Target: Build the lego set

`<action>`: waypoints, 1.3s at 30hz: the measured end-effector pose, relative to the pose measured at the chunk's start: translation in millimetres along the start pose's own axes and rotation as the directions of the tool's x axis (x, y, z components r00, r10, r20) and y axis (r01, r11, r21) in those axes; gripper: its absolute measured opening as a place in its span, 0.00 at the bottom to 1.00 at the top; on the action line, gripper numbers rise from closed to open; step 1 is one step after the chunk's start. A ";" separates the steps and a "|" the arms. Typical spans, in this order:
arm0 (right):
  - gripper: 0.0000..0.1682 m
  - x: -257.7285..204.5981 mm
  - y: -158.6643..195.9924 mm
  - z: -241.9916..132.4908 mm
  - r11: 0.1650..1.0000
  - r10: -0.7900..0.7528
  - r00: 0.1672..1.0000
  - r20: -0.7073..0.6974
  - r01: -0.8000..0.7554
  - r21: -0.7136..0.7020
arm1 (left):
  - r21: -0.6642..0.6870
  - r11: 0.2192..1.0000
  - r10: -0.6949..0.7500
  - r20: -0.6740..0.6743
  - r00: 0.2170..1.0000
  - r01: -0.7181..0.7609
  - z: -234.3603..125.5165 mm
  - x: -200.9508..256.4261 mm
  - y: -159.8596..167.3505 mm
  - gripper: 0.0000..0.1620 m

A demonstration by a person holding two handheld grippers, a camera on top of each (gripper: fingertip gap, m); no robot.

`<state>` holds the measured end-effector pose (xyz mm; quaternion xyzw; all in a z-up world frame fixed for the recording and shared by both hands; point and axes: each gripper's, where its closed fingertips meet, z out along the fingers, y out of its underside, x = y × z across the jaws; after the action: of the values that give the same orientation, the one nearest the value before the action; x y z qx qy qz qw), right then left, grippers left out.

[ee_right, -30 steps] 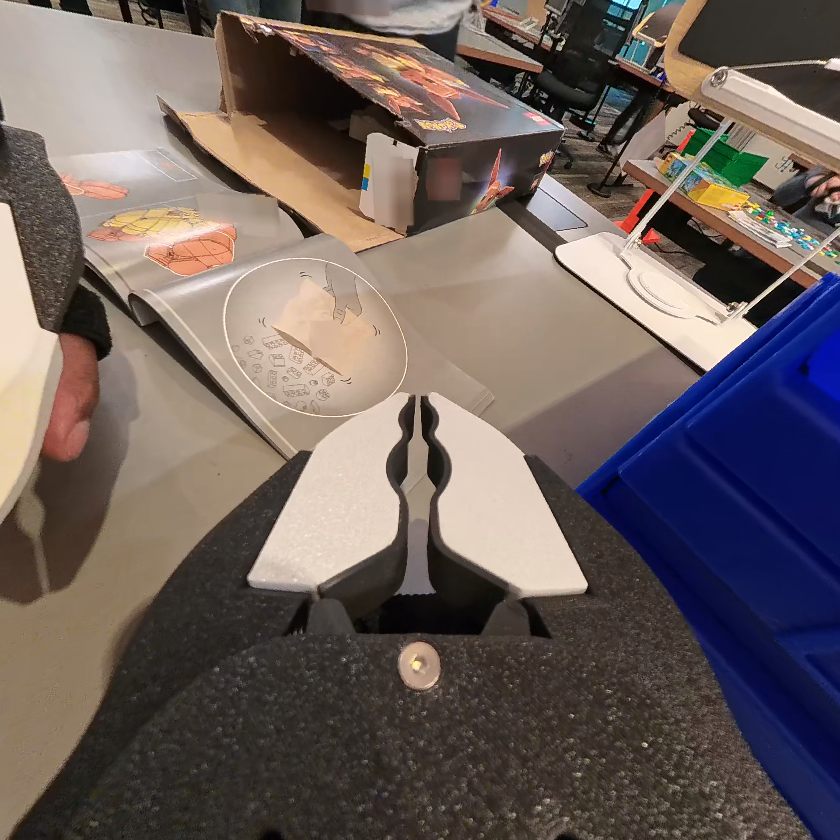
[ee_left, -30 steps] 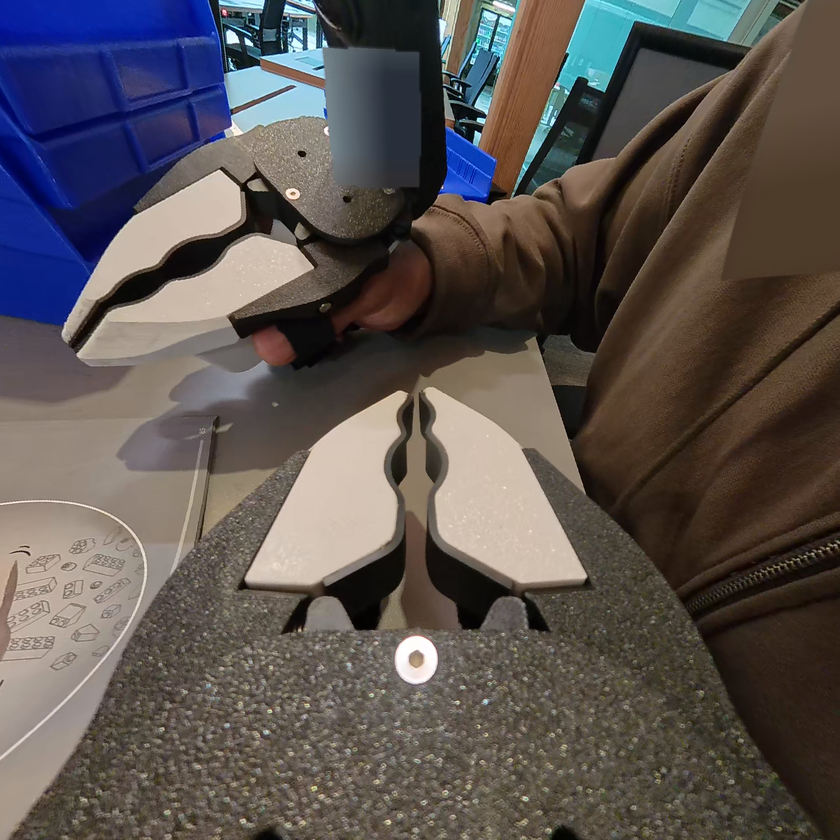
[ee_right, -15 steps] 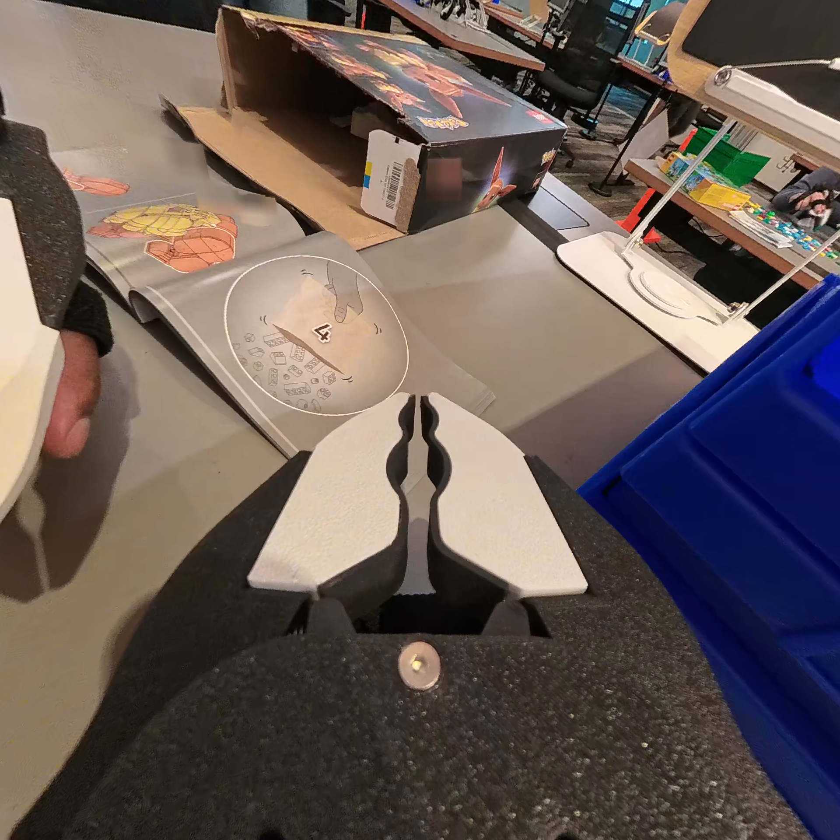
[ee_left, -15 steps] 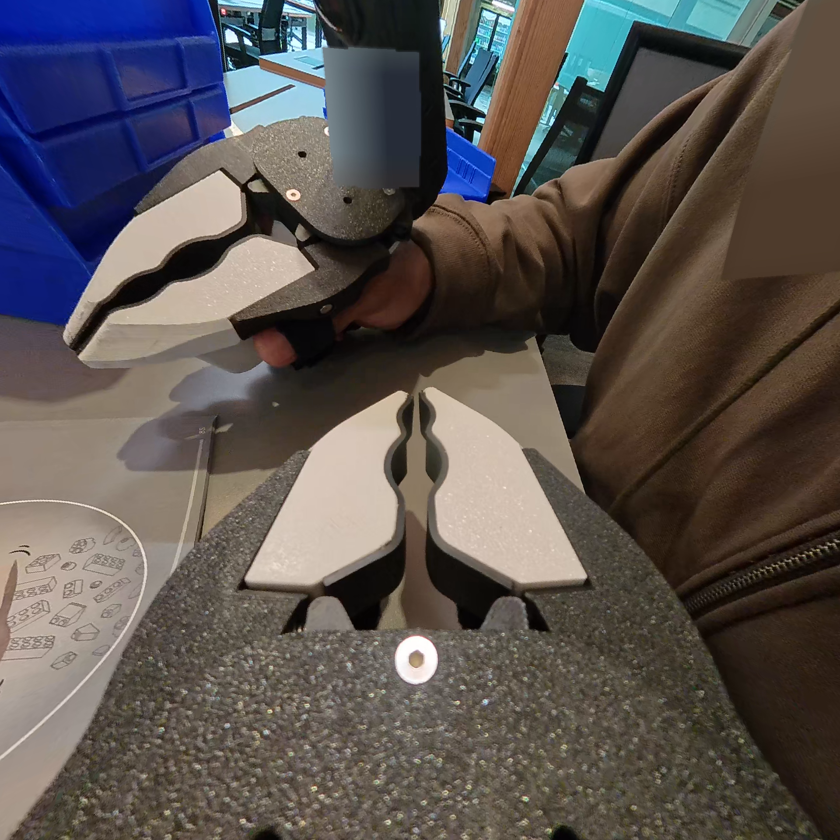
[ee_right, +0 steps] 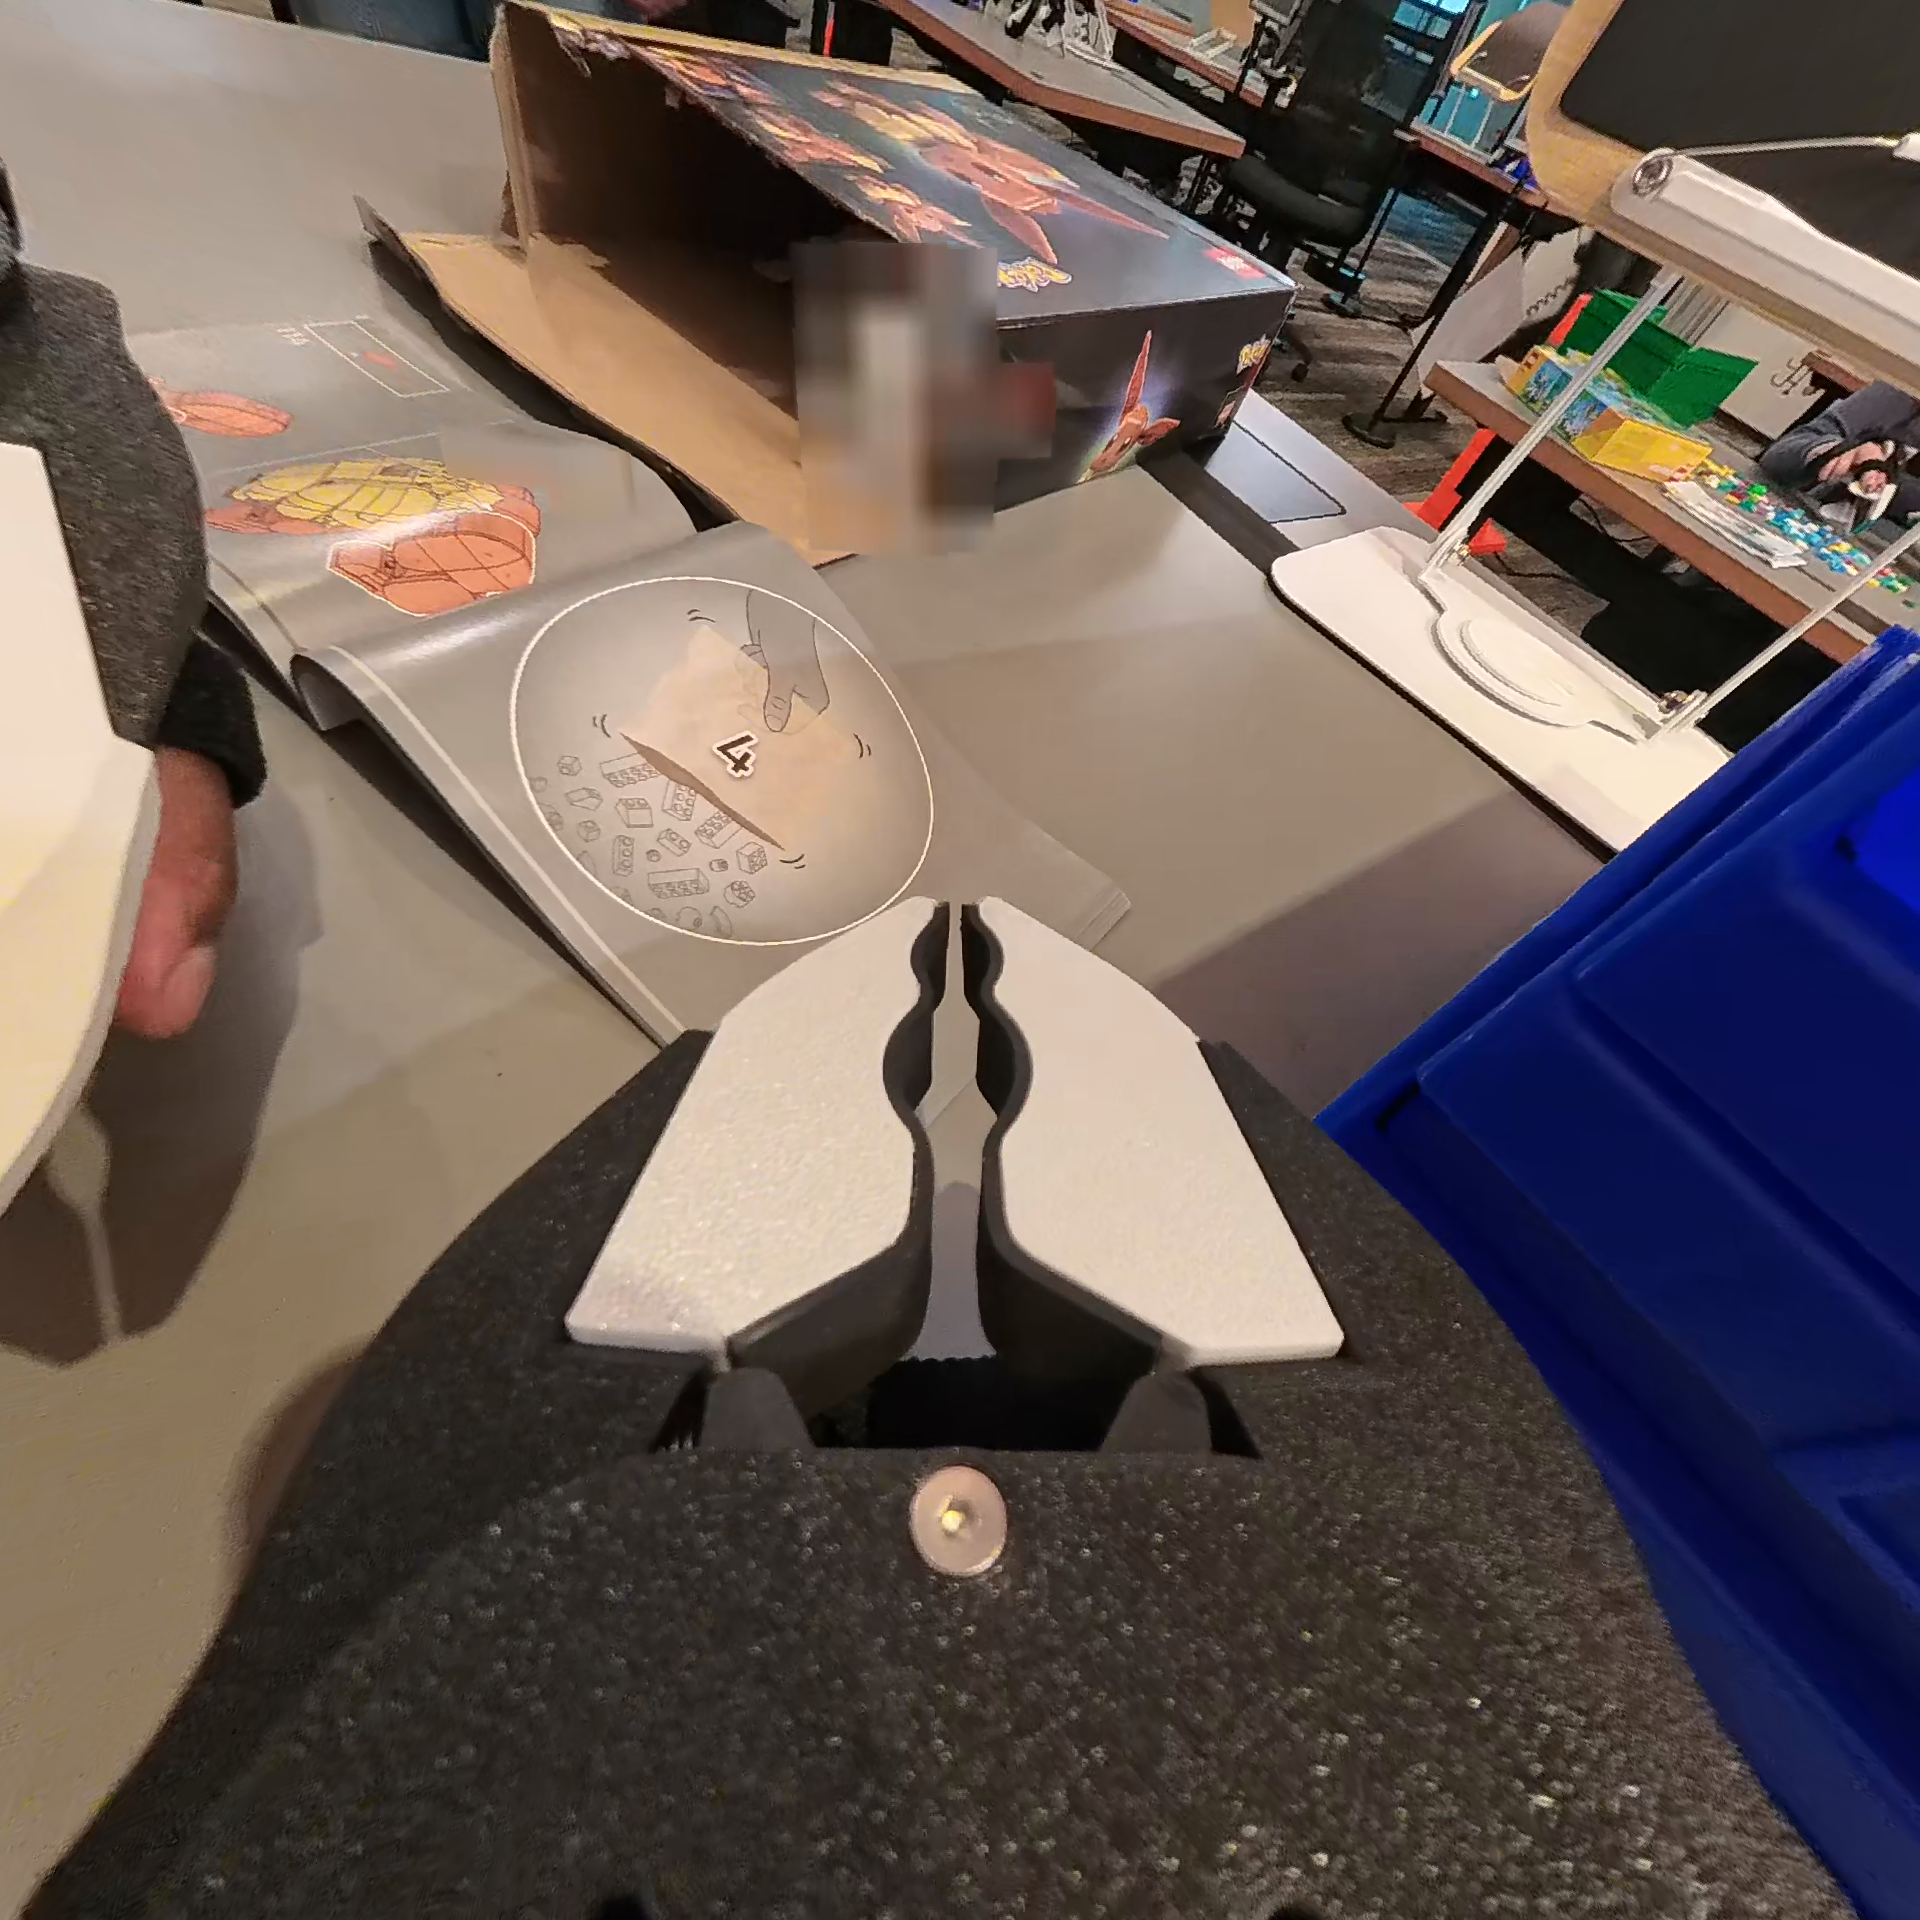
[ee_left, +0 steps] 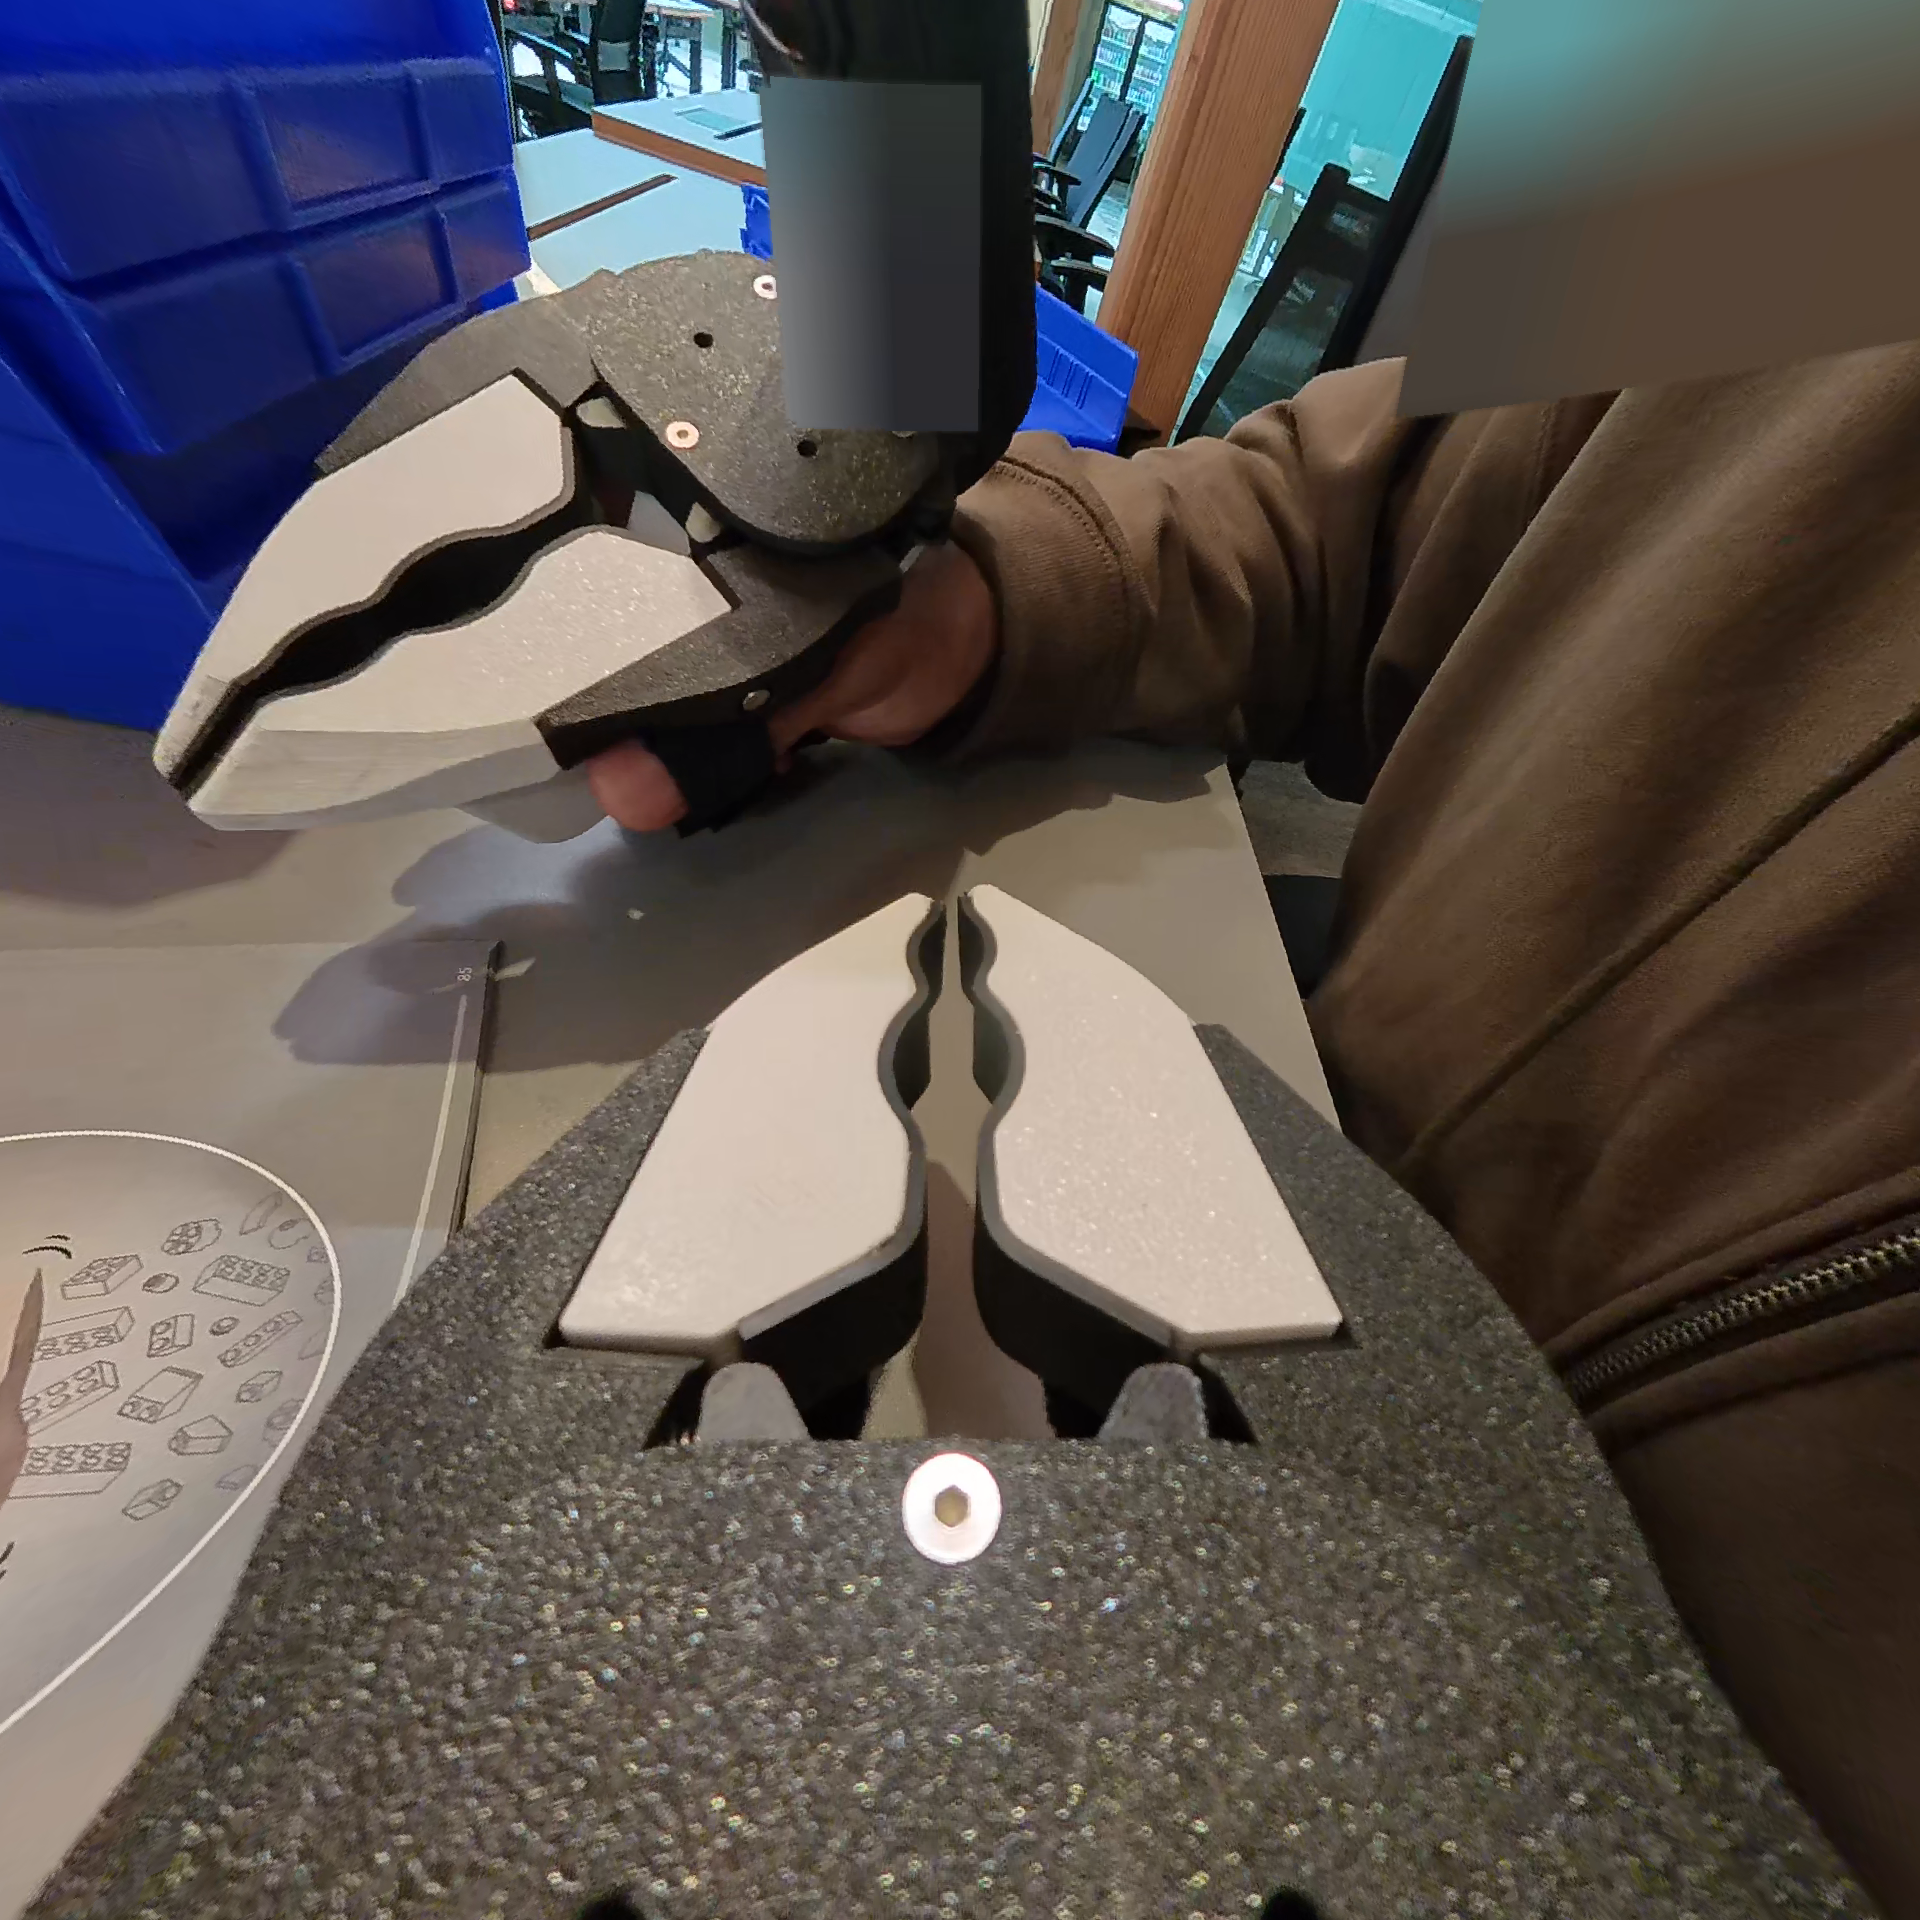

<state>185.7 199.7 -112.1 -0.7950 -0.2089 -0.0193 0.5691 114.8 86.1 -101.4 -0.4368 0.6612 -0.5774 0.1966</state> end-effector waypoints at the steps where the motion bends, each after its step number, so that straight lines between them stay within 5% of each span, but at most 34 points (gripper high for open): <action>1: 0.01 -0.2 0.1 -0.1 1.000 0.000 1.000 0.000 0.000 0.000 | 0.000 1.000 -0.004 0.000 1.000 0.004 0.0 -0.3 -0.1 0.01; 15: 0.02 8.0 -15.2 -11.8 0.996 -0.064 0.997 -0.051 0.067 0.059 | 0.000 1.000 -0.006 0.000 1.000 0.006 -0.2 -0.7 0.1 0.01; 23: 0.05 72.7 -36.0 -123.9 0.976 -0.100 0.907 -0.410 0.170 0.139 | -0.007 1.000 -0.025 0.002 1.000 0.025 0.3 -2.9 0.8 0.02; 27: 0.07 137.3 4.7 -239.9 0.996 -0.060 0.718 -0.693 0.088 0.004 | -0.007 0.999 -0.036 0.002 0.999 0.036 0.3 -4.1 0.8 0.02; 30: 0.17 162.3 67.1 -302.4 0.983 0.085 0.694 -0.715 -0.177 -0.055 | -0.011 0.999 -0.032 0.003 0.999 0.032 0.5 -3.7 1.3 0.02; 35: 0.34 155.0 151.7 -334.0 0.887 0.323 0.752 -0.575 -0.452 -0.094 | -0.024 0.999 -0.022 0.009 1.000 0.022 1.8 -3.4 3.1 0.02; 39: 0.36 138.1 167.1 -323.5 0.847 0.462 0.777 -0.428 -0.529 -0.046 | -0.034 0.999 -0.013 0.016 1.000 0.014 2.7 -3.4 4.2 0.02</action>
<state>437.8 -97.1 -111.2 -0.8444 0.1318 -0.0479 0.5171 117.2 87.0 -106.8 -0.4490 0.6663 -0.5640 0.1905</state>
